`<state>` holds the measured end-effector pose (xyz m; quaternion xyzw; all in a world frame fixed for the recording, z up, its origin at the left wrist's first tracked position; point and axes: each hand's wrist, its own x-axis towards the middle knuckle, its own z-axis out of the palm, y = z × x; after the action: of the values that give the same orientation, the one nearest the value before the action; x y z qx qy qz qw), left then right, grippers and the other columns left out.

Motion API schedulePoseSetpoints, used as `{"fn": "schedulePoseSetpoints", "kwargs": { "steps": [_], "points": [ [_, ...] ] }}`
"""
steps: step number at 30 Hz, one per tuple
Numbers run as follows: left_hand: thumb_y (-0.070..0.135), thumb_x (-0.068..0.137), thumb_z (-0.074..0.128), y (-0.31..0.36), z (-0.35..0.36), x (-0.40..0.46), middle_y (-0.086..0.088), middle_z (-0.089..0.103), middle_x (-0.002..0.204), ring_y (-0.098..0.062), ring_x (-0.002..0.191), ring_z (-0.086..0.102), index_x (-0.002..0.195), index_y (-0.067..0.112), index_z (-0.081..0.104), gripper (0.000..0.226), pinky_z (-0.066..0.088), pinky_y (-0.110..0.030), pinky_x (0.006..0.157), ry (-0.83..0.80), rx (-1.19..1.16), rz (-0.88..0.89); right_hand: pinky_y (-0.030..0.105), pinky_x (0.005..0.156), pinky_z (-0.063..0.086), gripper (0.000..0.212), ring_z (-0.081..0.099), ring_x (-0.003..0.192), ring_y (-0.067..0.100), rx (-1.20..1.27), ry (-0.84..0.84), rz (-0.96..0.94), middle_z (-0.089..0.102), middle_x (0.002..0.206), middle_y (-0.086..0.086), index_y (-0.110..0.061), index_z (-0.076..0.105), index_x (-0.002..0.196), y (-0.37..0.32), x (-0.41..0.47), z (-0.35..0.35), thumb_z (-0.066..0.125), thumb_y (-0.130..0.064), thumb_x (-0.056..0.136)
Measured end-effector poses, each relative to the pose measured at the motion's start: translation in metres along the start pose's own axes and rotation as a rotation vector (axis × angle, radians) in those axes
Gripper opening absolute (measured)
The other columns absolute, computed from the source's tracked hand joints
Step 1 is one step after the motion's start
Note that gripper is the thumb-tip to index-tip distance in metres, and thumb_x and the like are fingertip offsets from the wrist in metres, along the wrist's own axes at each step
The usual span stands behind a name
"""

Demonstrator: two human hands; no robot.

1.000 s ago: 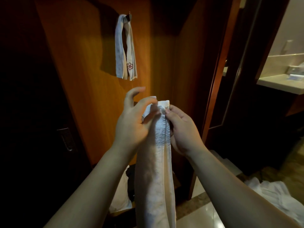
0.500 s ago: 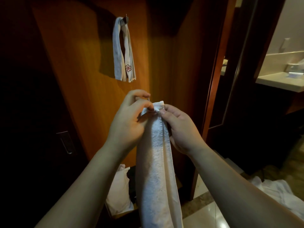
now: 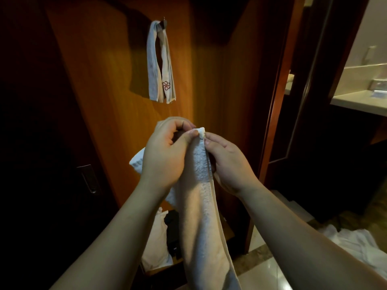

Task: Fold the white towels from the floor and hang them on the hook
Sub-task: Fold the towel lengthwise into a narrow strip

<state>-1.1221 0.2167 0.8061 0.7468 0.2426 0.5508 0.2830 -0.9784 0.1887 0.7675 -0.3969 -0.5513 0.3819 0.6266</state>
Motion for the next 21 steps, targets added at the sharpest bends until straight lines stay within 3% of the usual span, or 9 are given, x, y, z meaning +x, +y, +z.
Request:
{"fn": "schedulePoseSetpoints", "kwargs": {
  "steps": [2,4,7,9,12,14,16,18,21],
  "points": [
    [0.013,0.094,0.067,0.001,0.003,-0.003,0.001,0.065,0.099,-0.016,0.097,0.062,0.089,0.031,0.062,0.019,0.051,-0.03,0.086,0.009,-0.017,-0.002,0.054,0.099,0.047,0.033,0.066,0.111,0.031,-0.009,0.004,-0.009,0.072,0.114,0.012,-0.031,0.073,0.116,-0.003,-0.002,0.002,0.053,-0.044,0.092],
    [0.014,0.093,0.067,0.001,0.006,-0.007,0.003,0.064,0.098,-0.011,0.095,0.061,0.09,0.032,0.061,0.019,0.051,-0.025,0.083,0.014,0.024,0.023,0.049,0.092,0.052,0.033,0.069,0.107,0.021,-0.046,0.024,-0.008,0.074,0.111,0.003,-0.035,0.074,0.113,-0.006,-0.005,0.002,0.053,-0.05,0.093],
    [0.016,0.093,0.067,0.001,0.007,-0.009,0.008,0.063,0.096,-0.01,0.096,0.06,0.092,0.028,0.063,0.013,0.05,-0.023,0.082,0.032,0.083,0.049,0.048,0.1,0.051,0.034,0.066,0.115,0.021,-0.093,-0.021,-0.062,0.072,0.119,0.002,-0.035,0.068,0.124,-0.004,-0.012,0.001,0.054,-0.051,0.098],
    [0.017,0.095,0.064,0.0,0.004,-0.009,0.012,0.064,0.097,-0.006,0.096,0.061,0.096,0.027,0.065,0.01,0.049,-0.018,0.081,0.021,0.096,0.049,0.044,0.096,0.055,0.03,0.068,0.111,0.022,-0.094,-0.041,-0.058,0.073,0.117,0.005,-0.036,0.069,0.121,-0.005,-0.014,-0.001,0.056,-0.049,0.097],
    [0.019,0.094,0.066,-0.007,-0.012,-0.007,0.014,0.063,0.107,0.004,0.099,0.061,0.111,0.034,0.059,0.023,0.047,-0.008,0.08,-0.031,0.044,0.039,0.043,0.094,0.053,0.03,0.069,0.11,0.024,-0.051,0.023,-0.044,0.074,0.115,0.006,-0.033,0.072,0.116,-0.011,-0.012,-0.012,0.058,-0.047,0.094],
    [0.025,0.084,0.075,-0.018,-0.028,-0.007,0.014,0.058,0.113,0.004,0.097,0.059,0.115,0.038,0.05,0.042,0.047,-0.009,0.08,-0.11,0.024,0.021,0.044,0.099,0.05,0.03,0.069,0.112,0.025,-0.017,0.085,-0.052,0.074,0.117,0.006,-0.032,0.074,0.114,-0.015,-0.01,-0.024,0.058,-0.047,0.093],
    [0.037,0.075,0.078,-0.032,-0.046,-0.008,0.019,0.057,0.108,0.005,0.094,0.056,0.113,0.039,0.048,0.048,0.045,-0.009,0.077,-0.218,0.157,-0.004,0.043,0.098,0.05,0.03,0.069,0.113,0.023,-0.019,0.132,-0.06,0.074,0.117,0.005,-0.033,0.075,0.111,-0.019,-0.008,-0.033,0.058,-0.049,0.092],
    [0.043,0.076,0.082,-0.046,-0.06,-0.008,0.024,0.058,0.099,0.008,0.095,0.056,0.104,0.043,0.051,0.042,0.044,-0.01,0.073,-0.355,0.35,-0.024,0.043,0.097,0.051,0.028,0.07,0.11,0.023,-0.028,0.181,-0.077,0.075,0.115,0.005,-0.033,0.076,0.107,-0.02,-0.006,-0.041,0.056,-0.047,0.093],
    [0.034,0.083,0.08,-0.066,-0.064,-0.006,0.015,0.058,0.083,-0.001,0.082,0.056,0.084,0.043,0.054,0.028,0.04,-0.03,0.074,-0.557,0.57,-0.05,0.038,0.09,0.055,0.026,0.072,0.105,0.023,0.015,0.234,-0.081,0.076,0.11,0.007,-0.031,0.077,0.102,-0.02,-0.003,-0.05,0.052,-0.036,0.099]
  ]
}}
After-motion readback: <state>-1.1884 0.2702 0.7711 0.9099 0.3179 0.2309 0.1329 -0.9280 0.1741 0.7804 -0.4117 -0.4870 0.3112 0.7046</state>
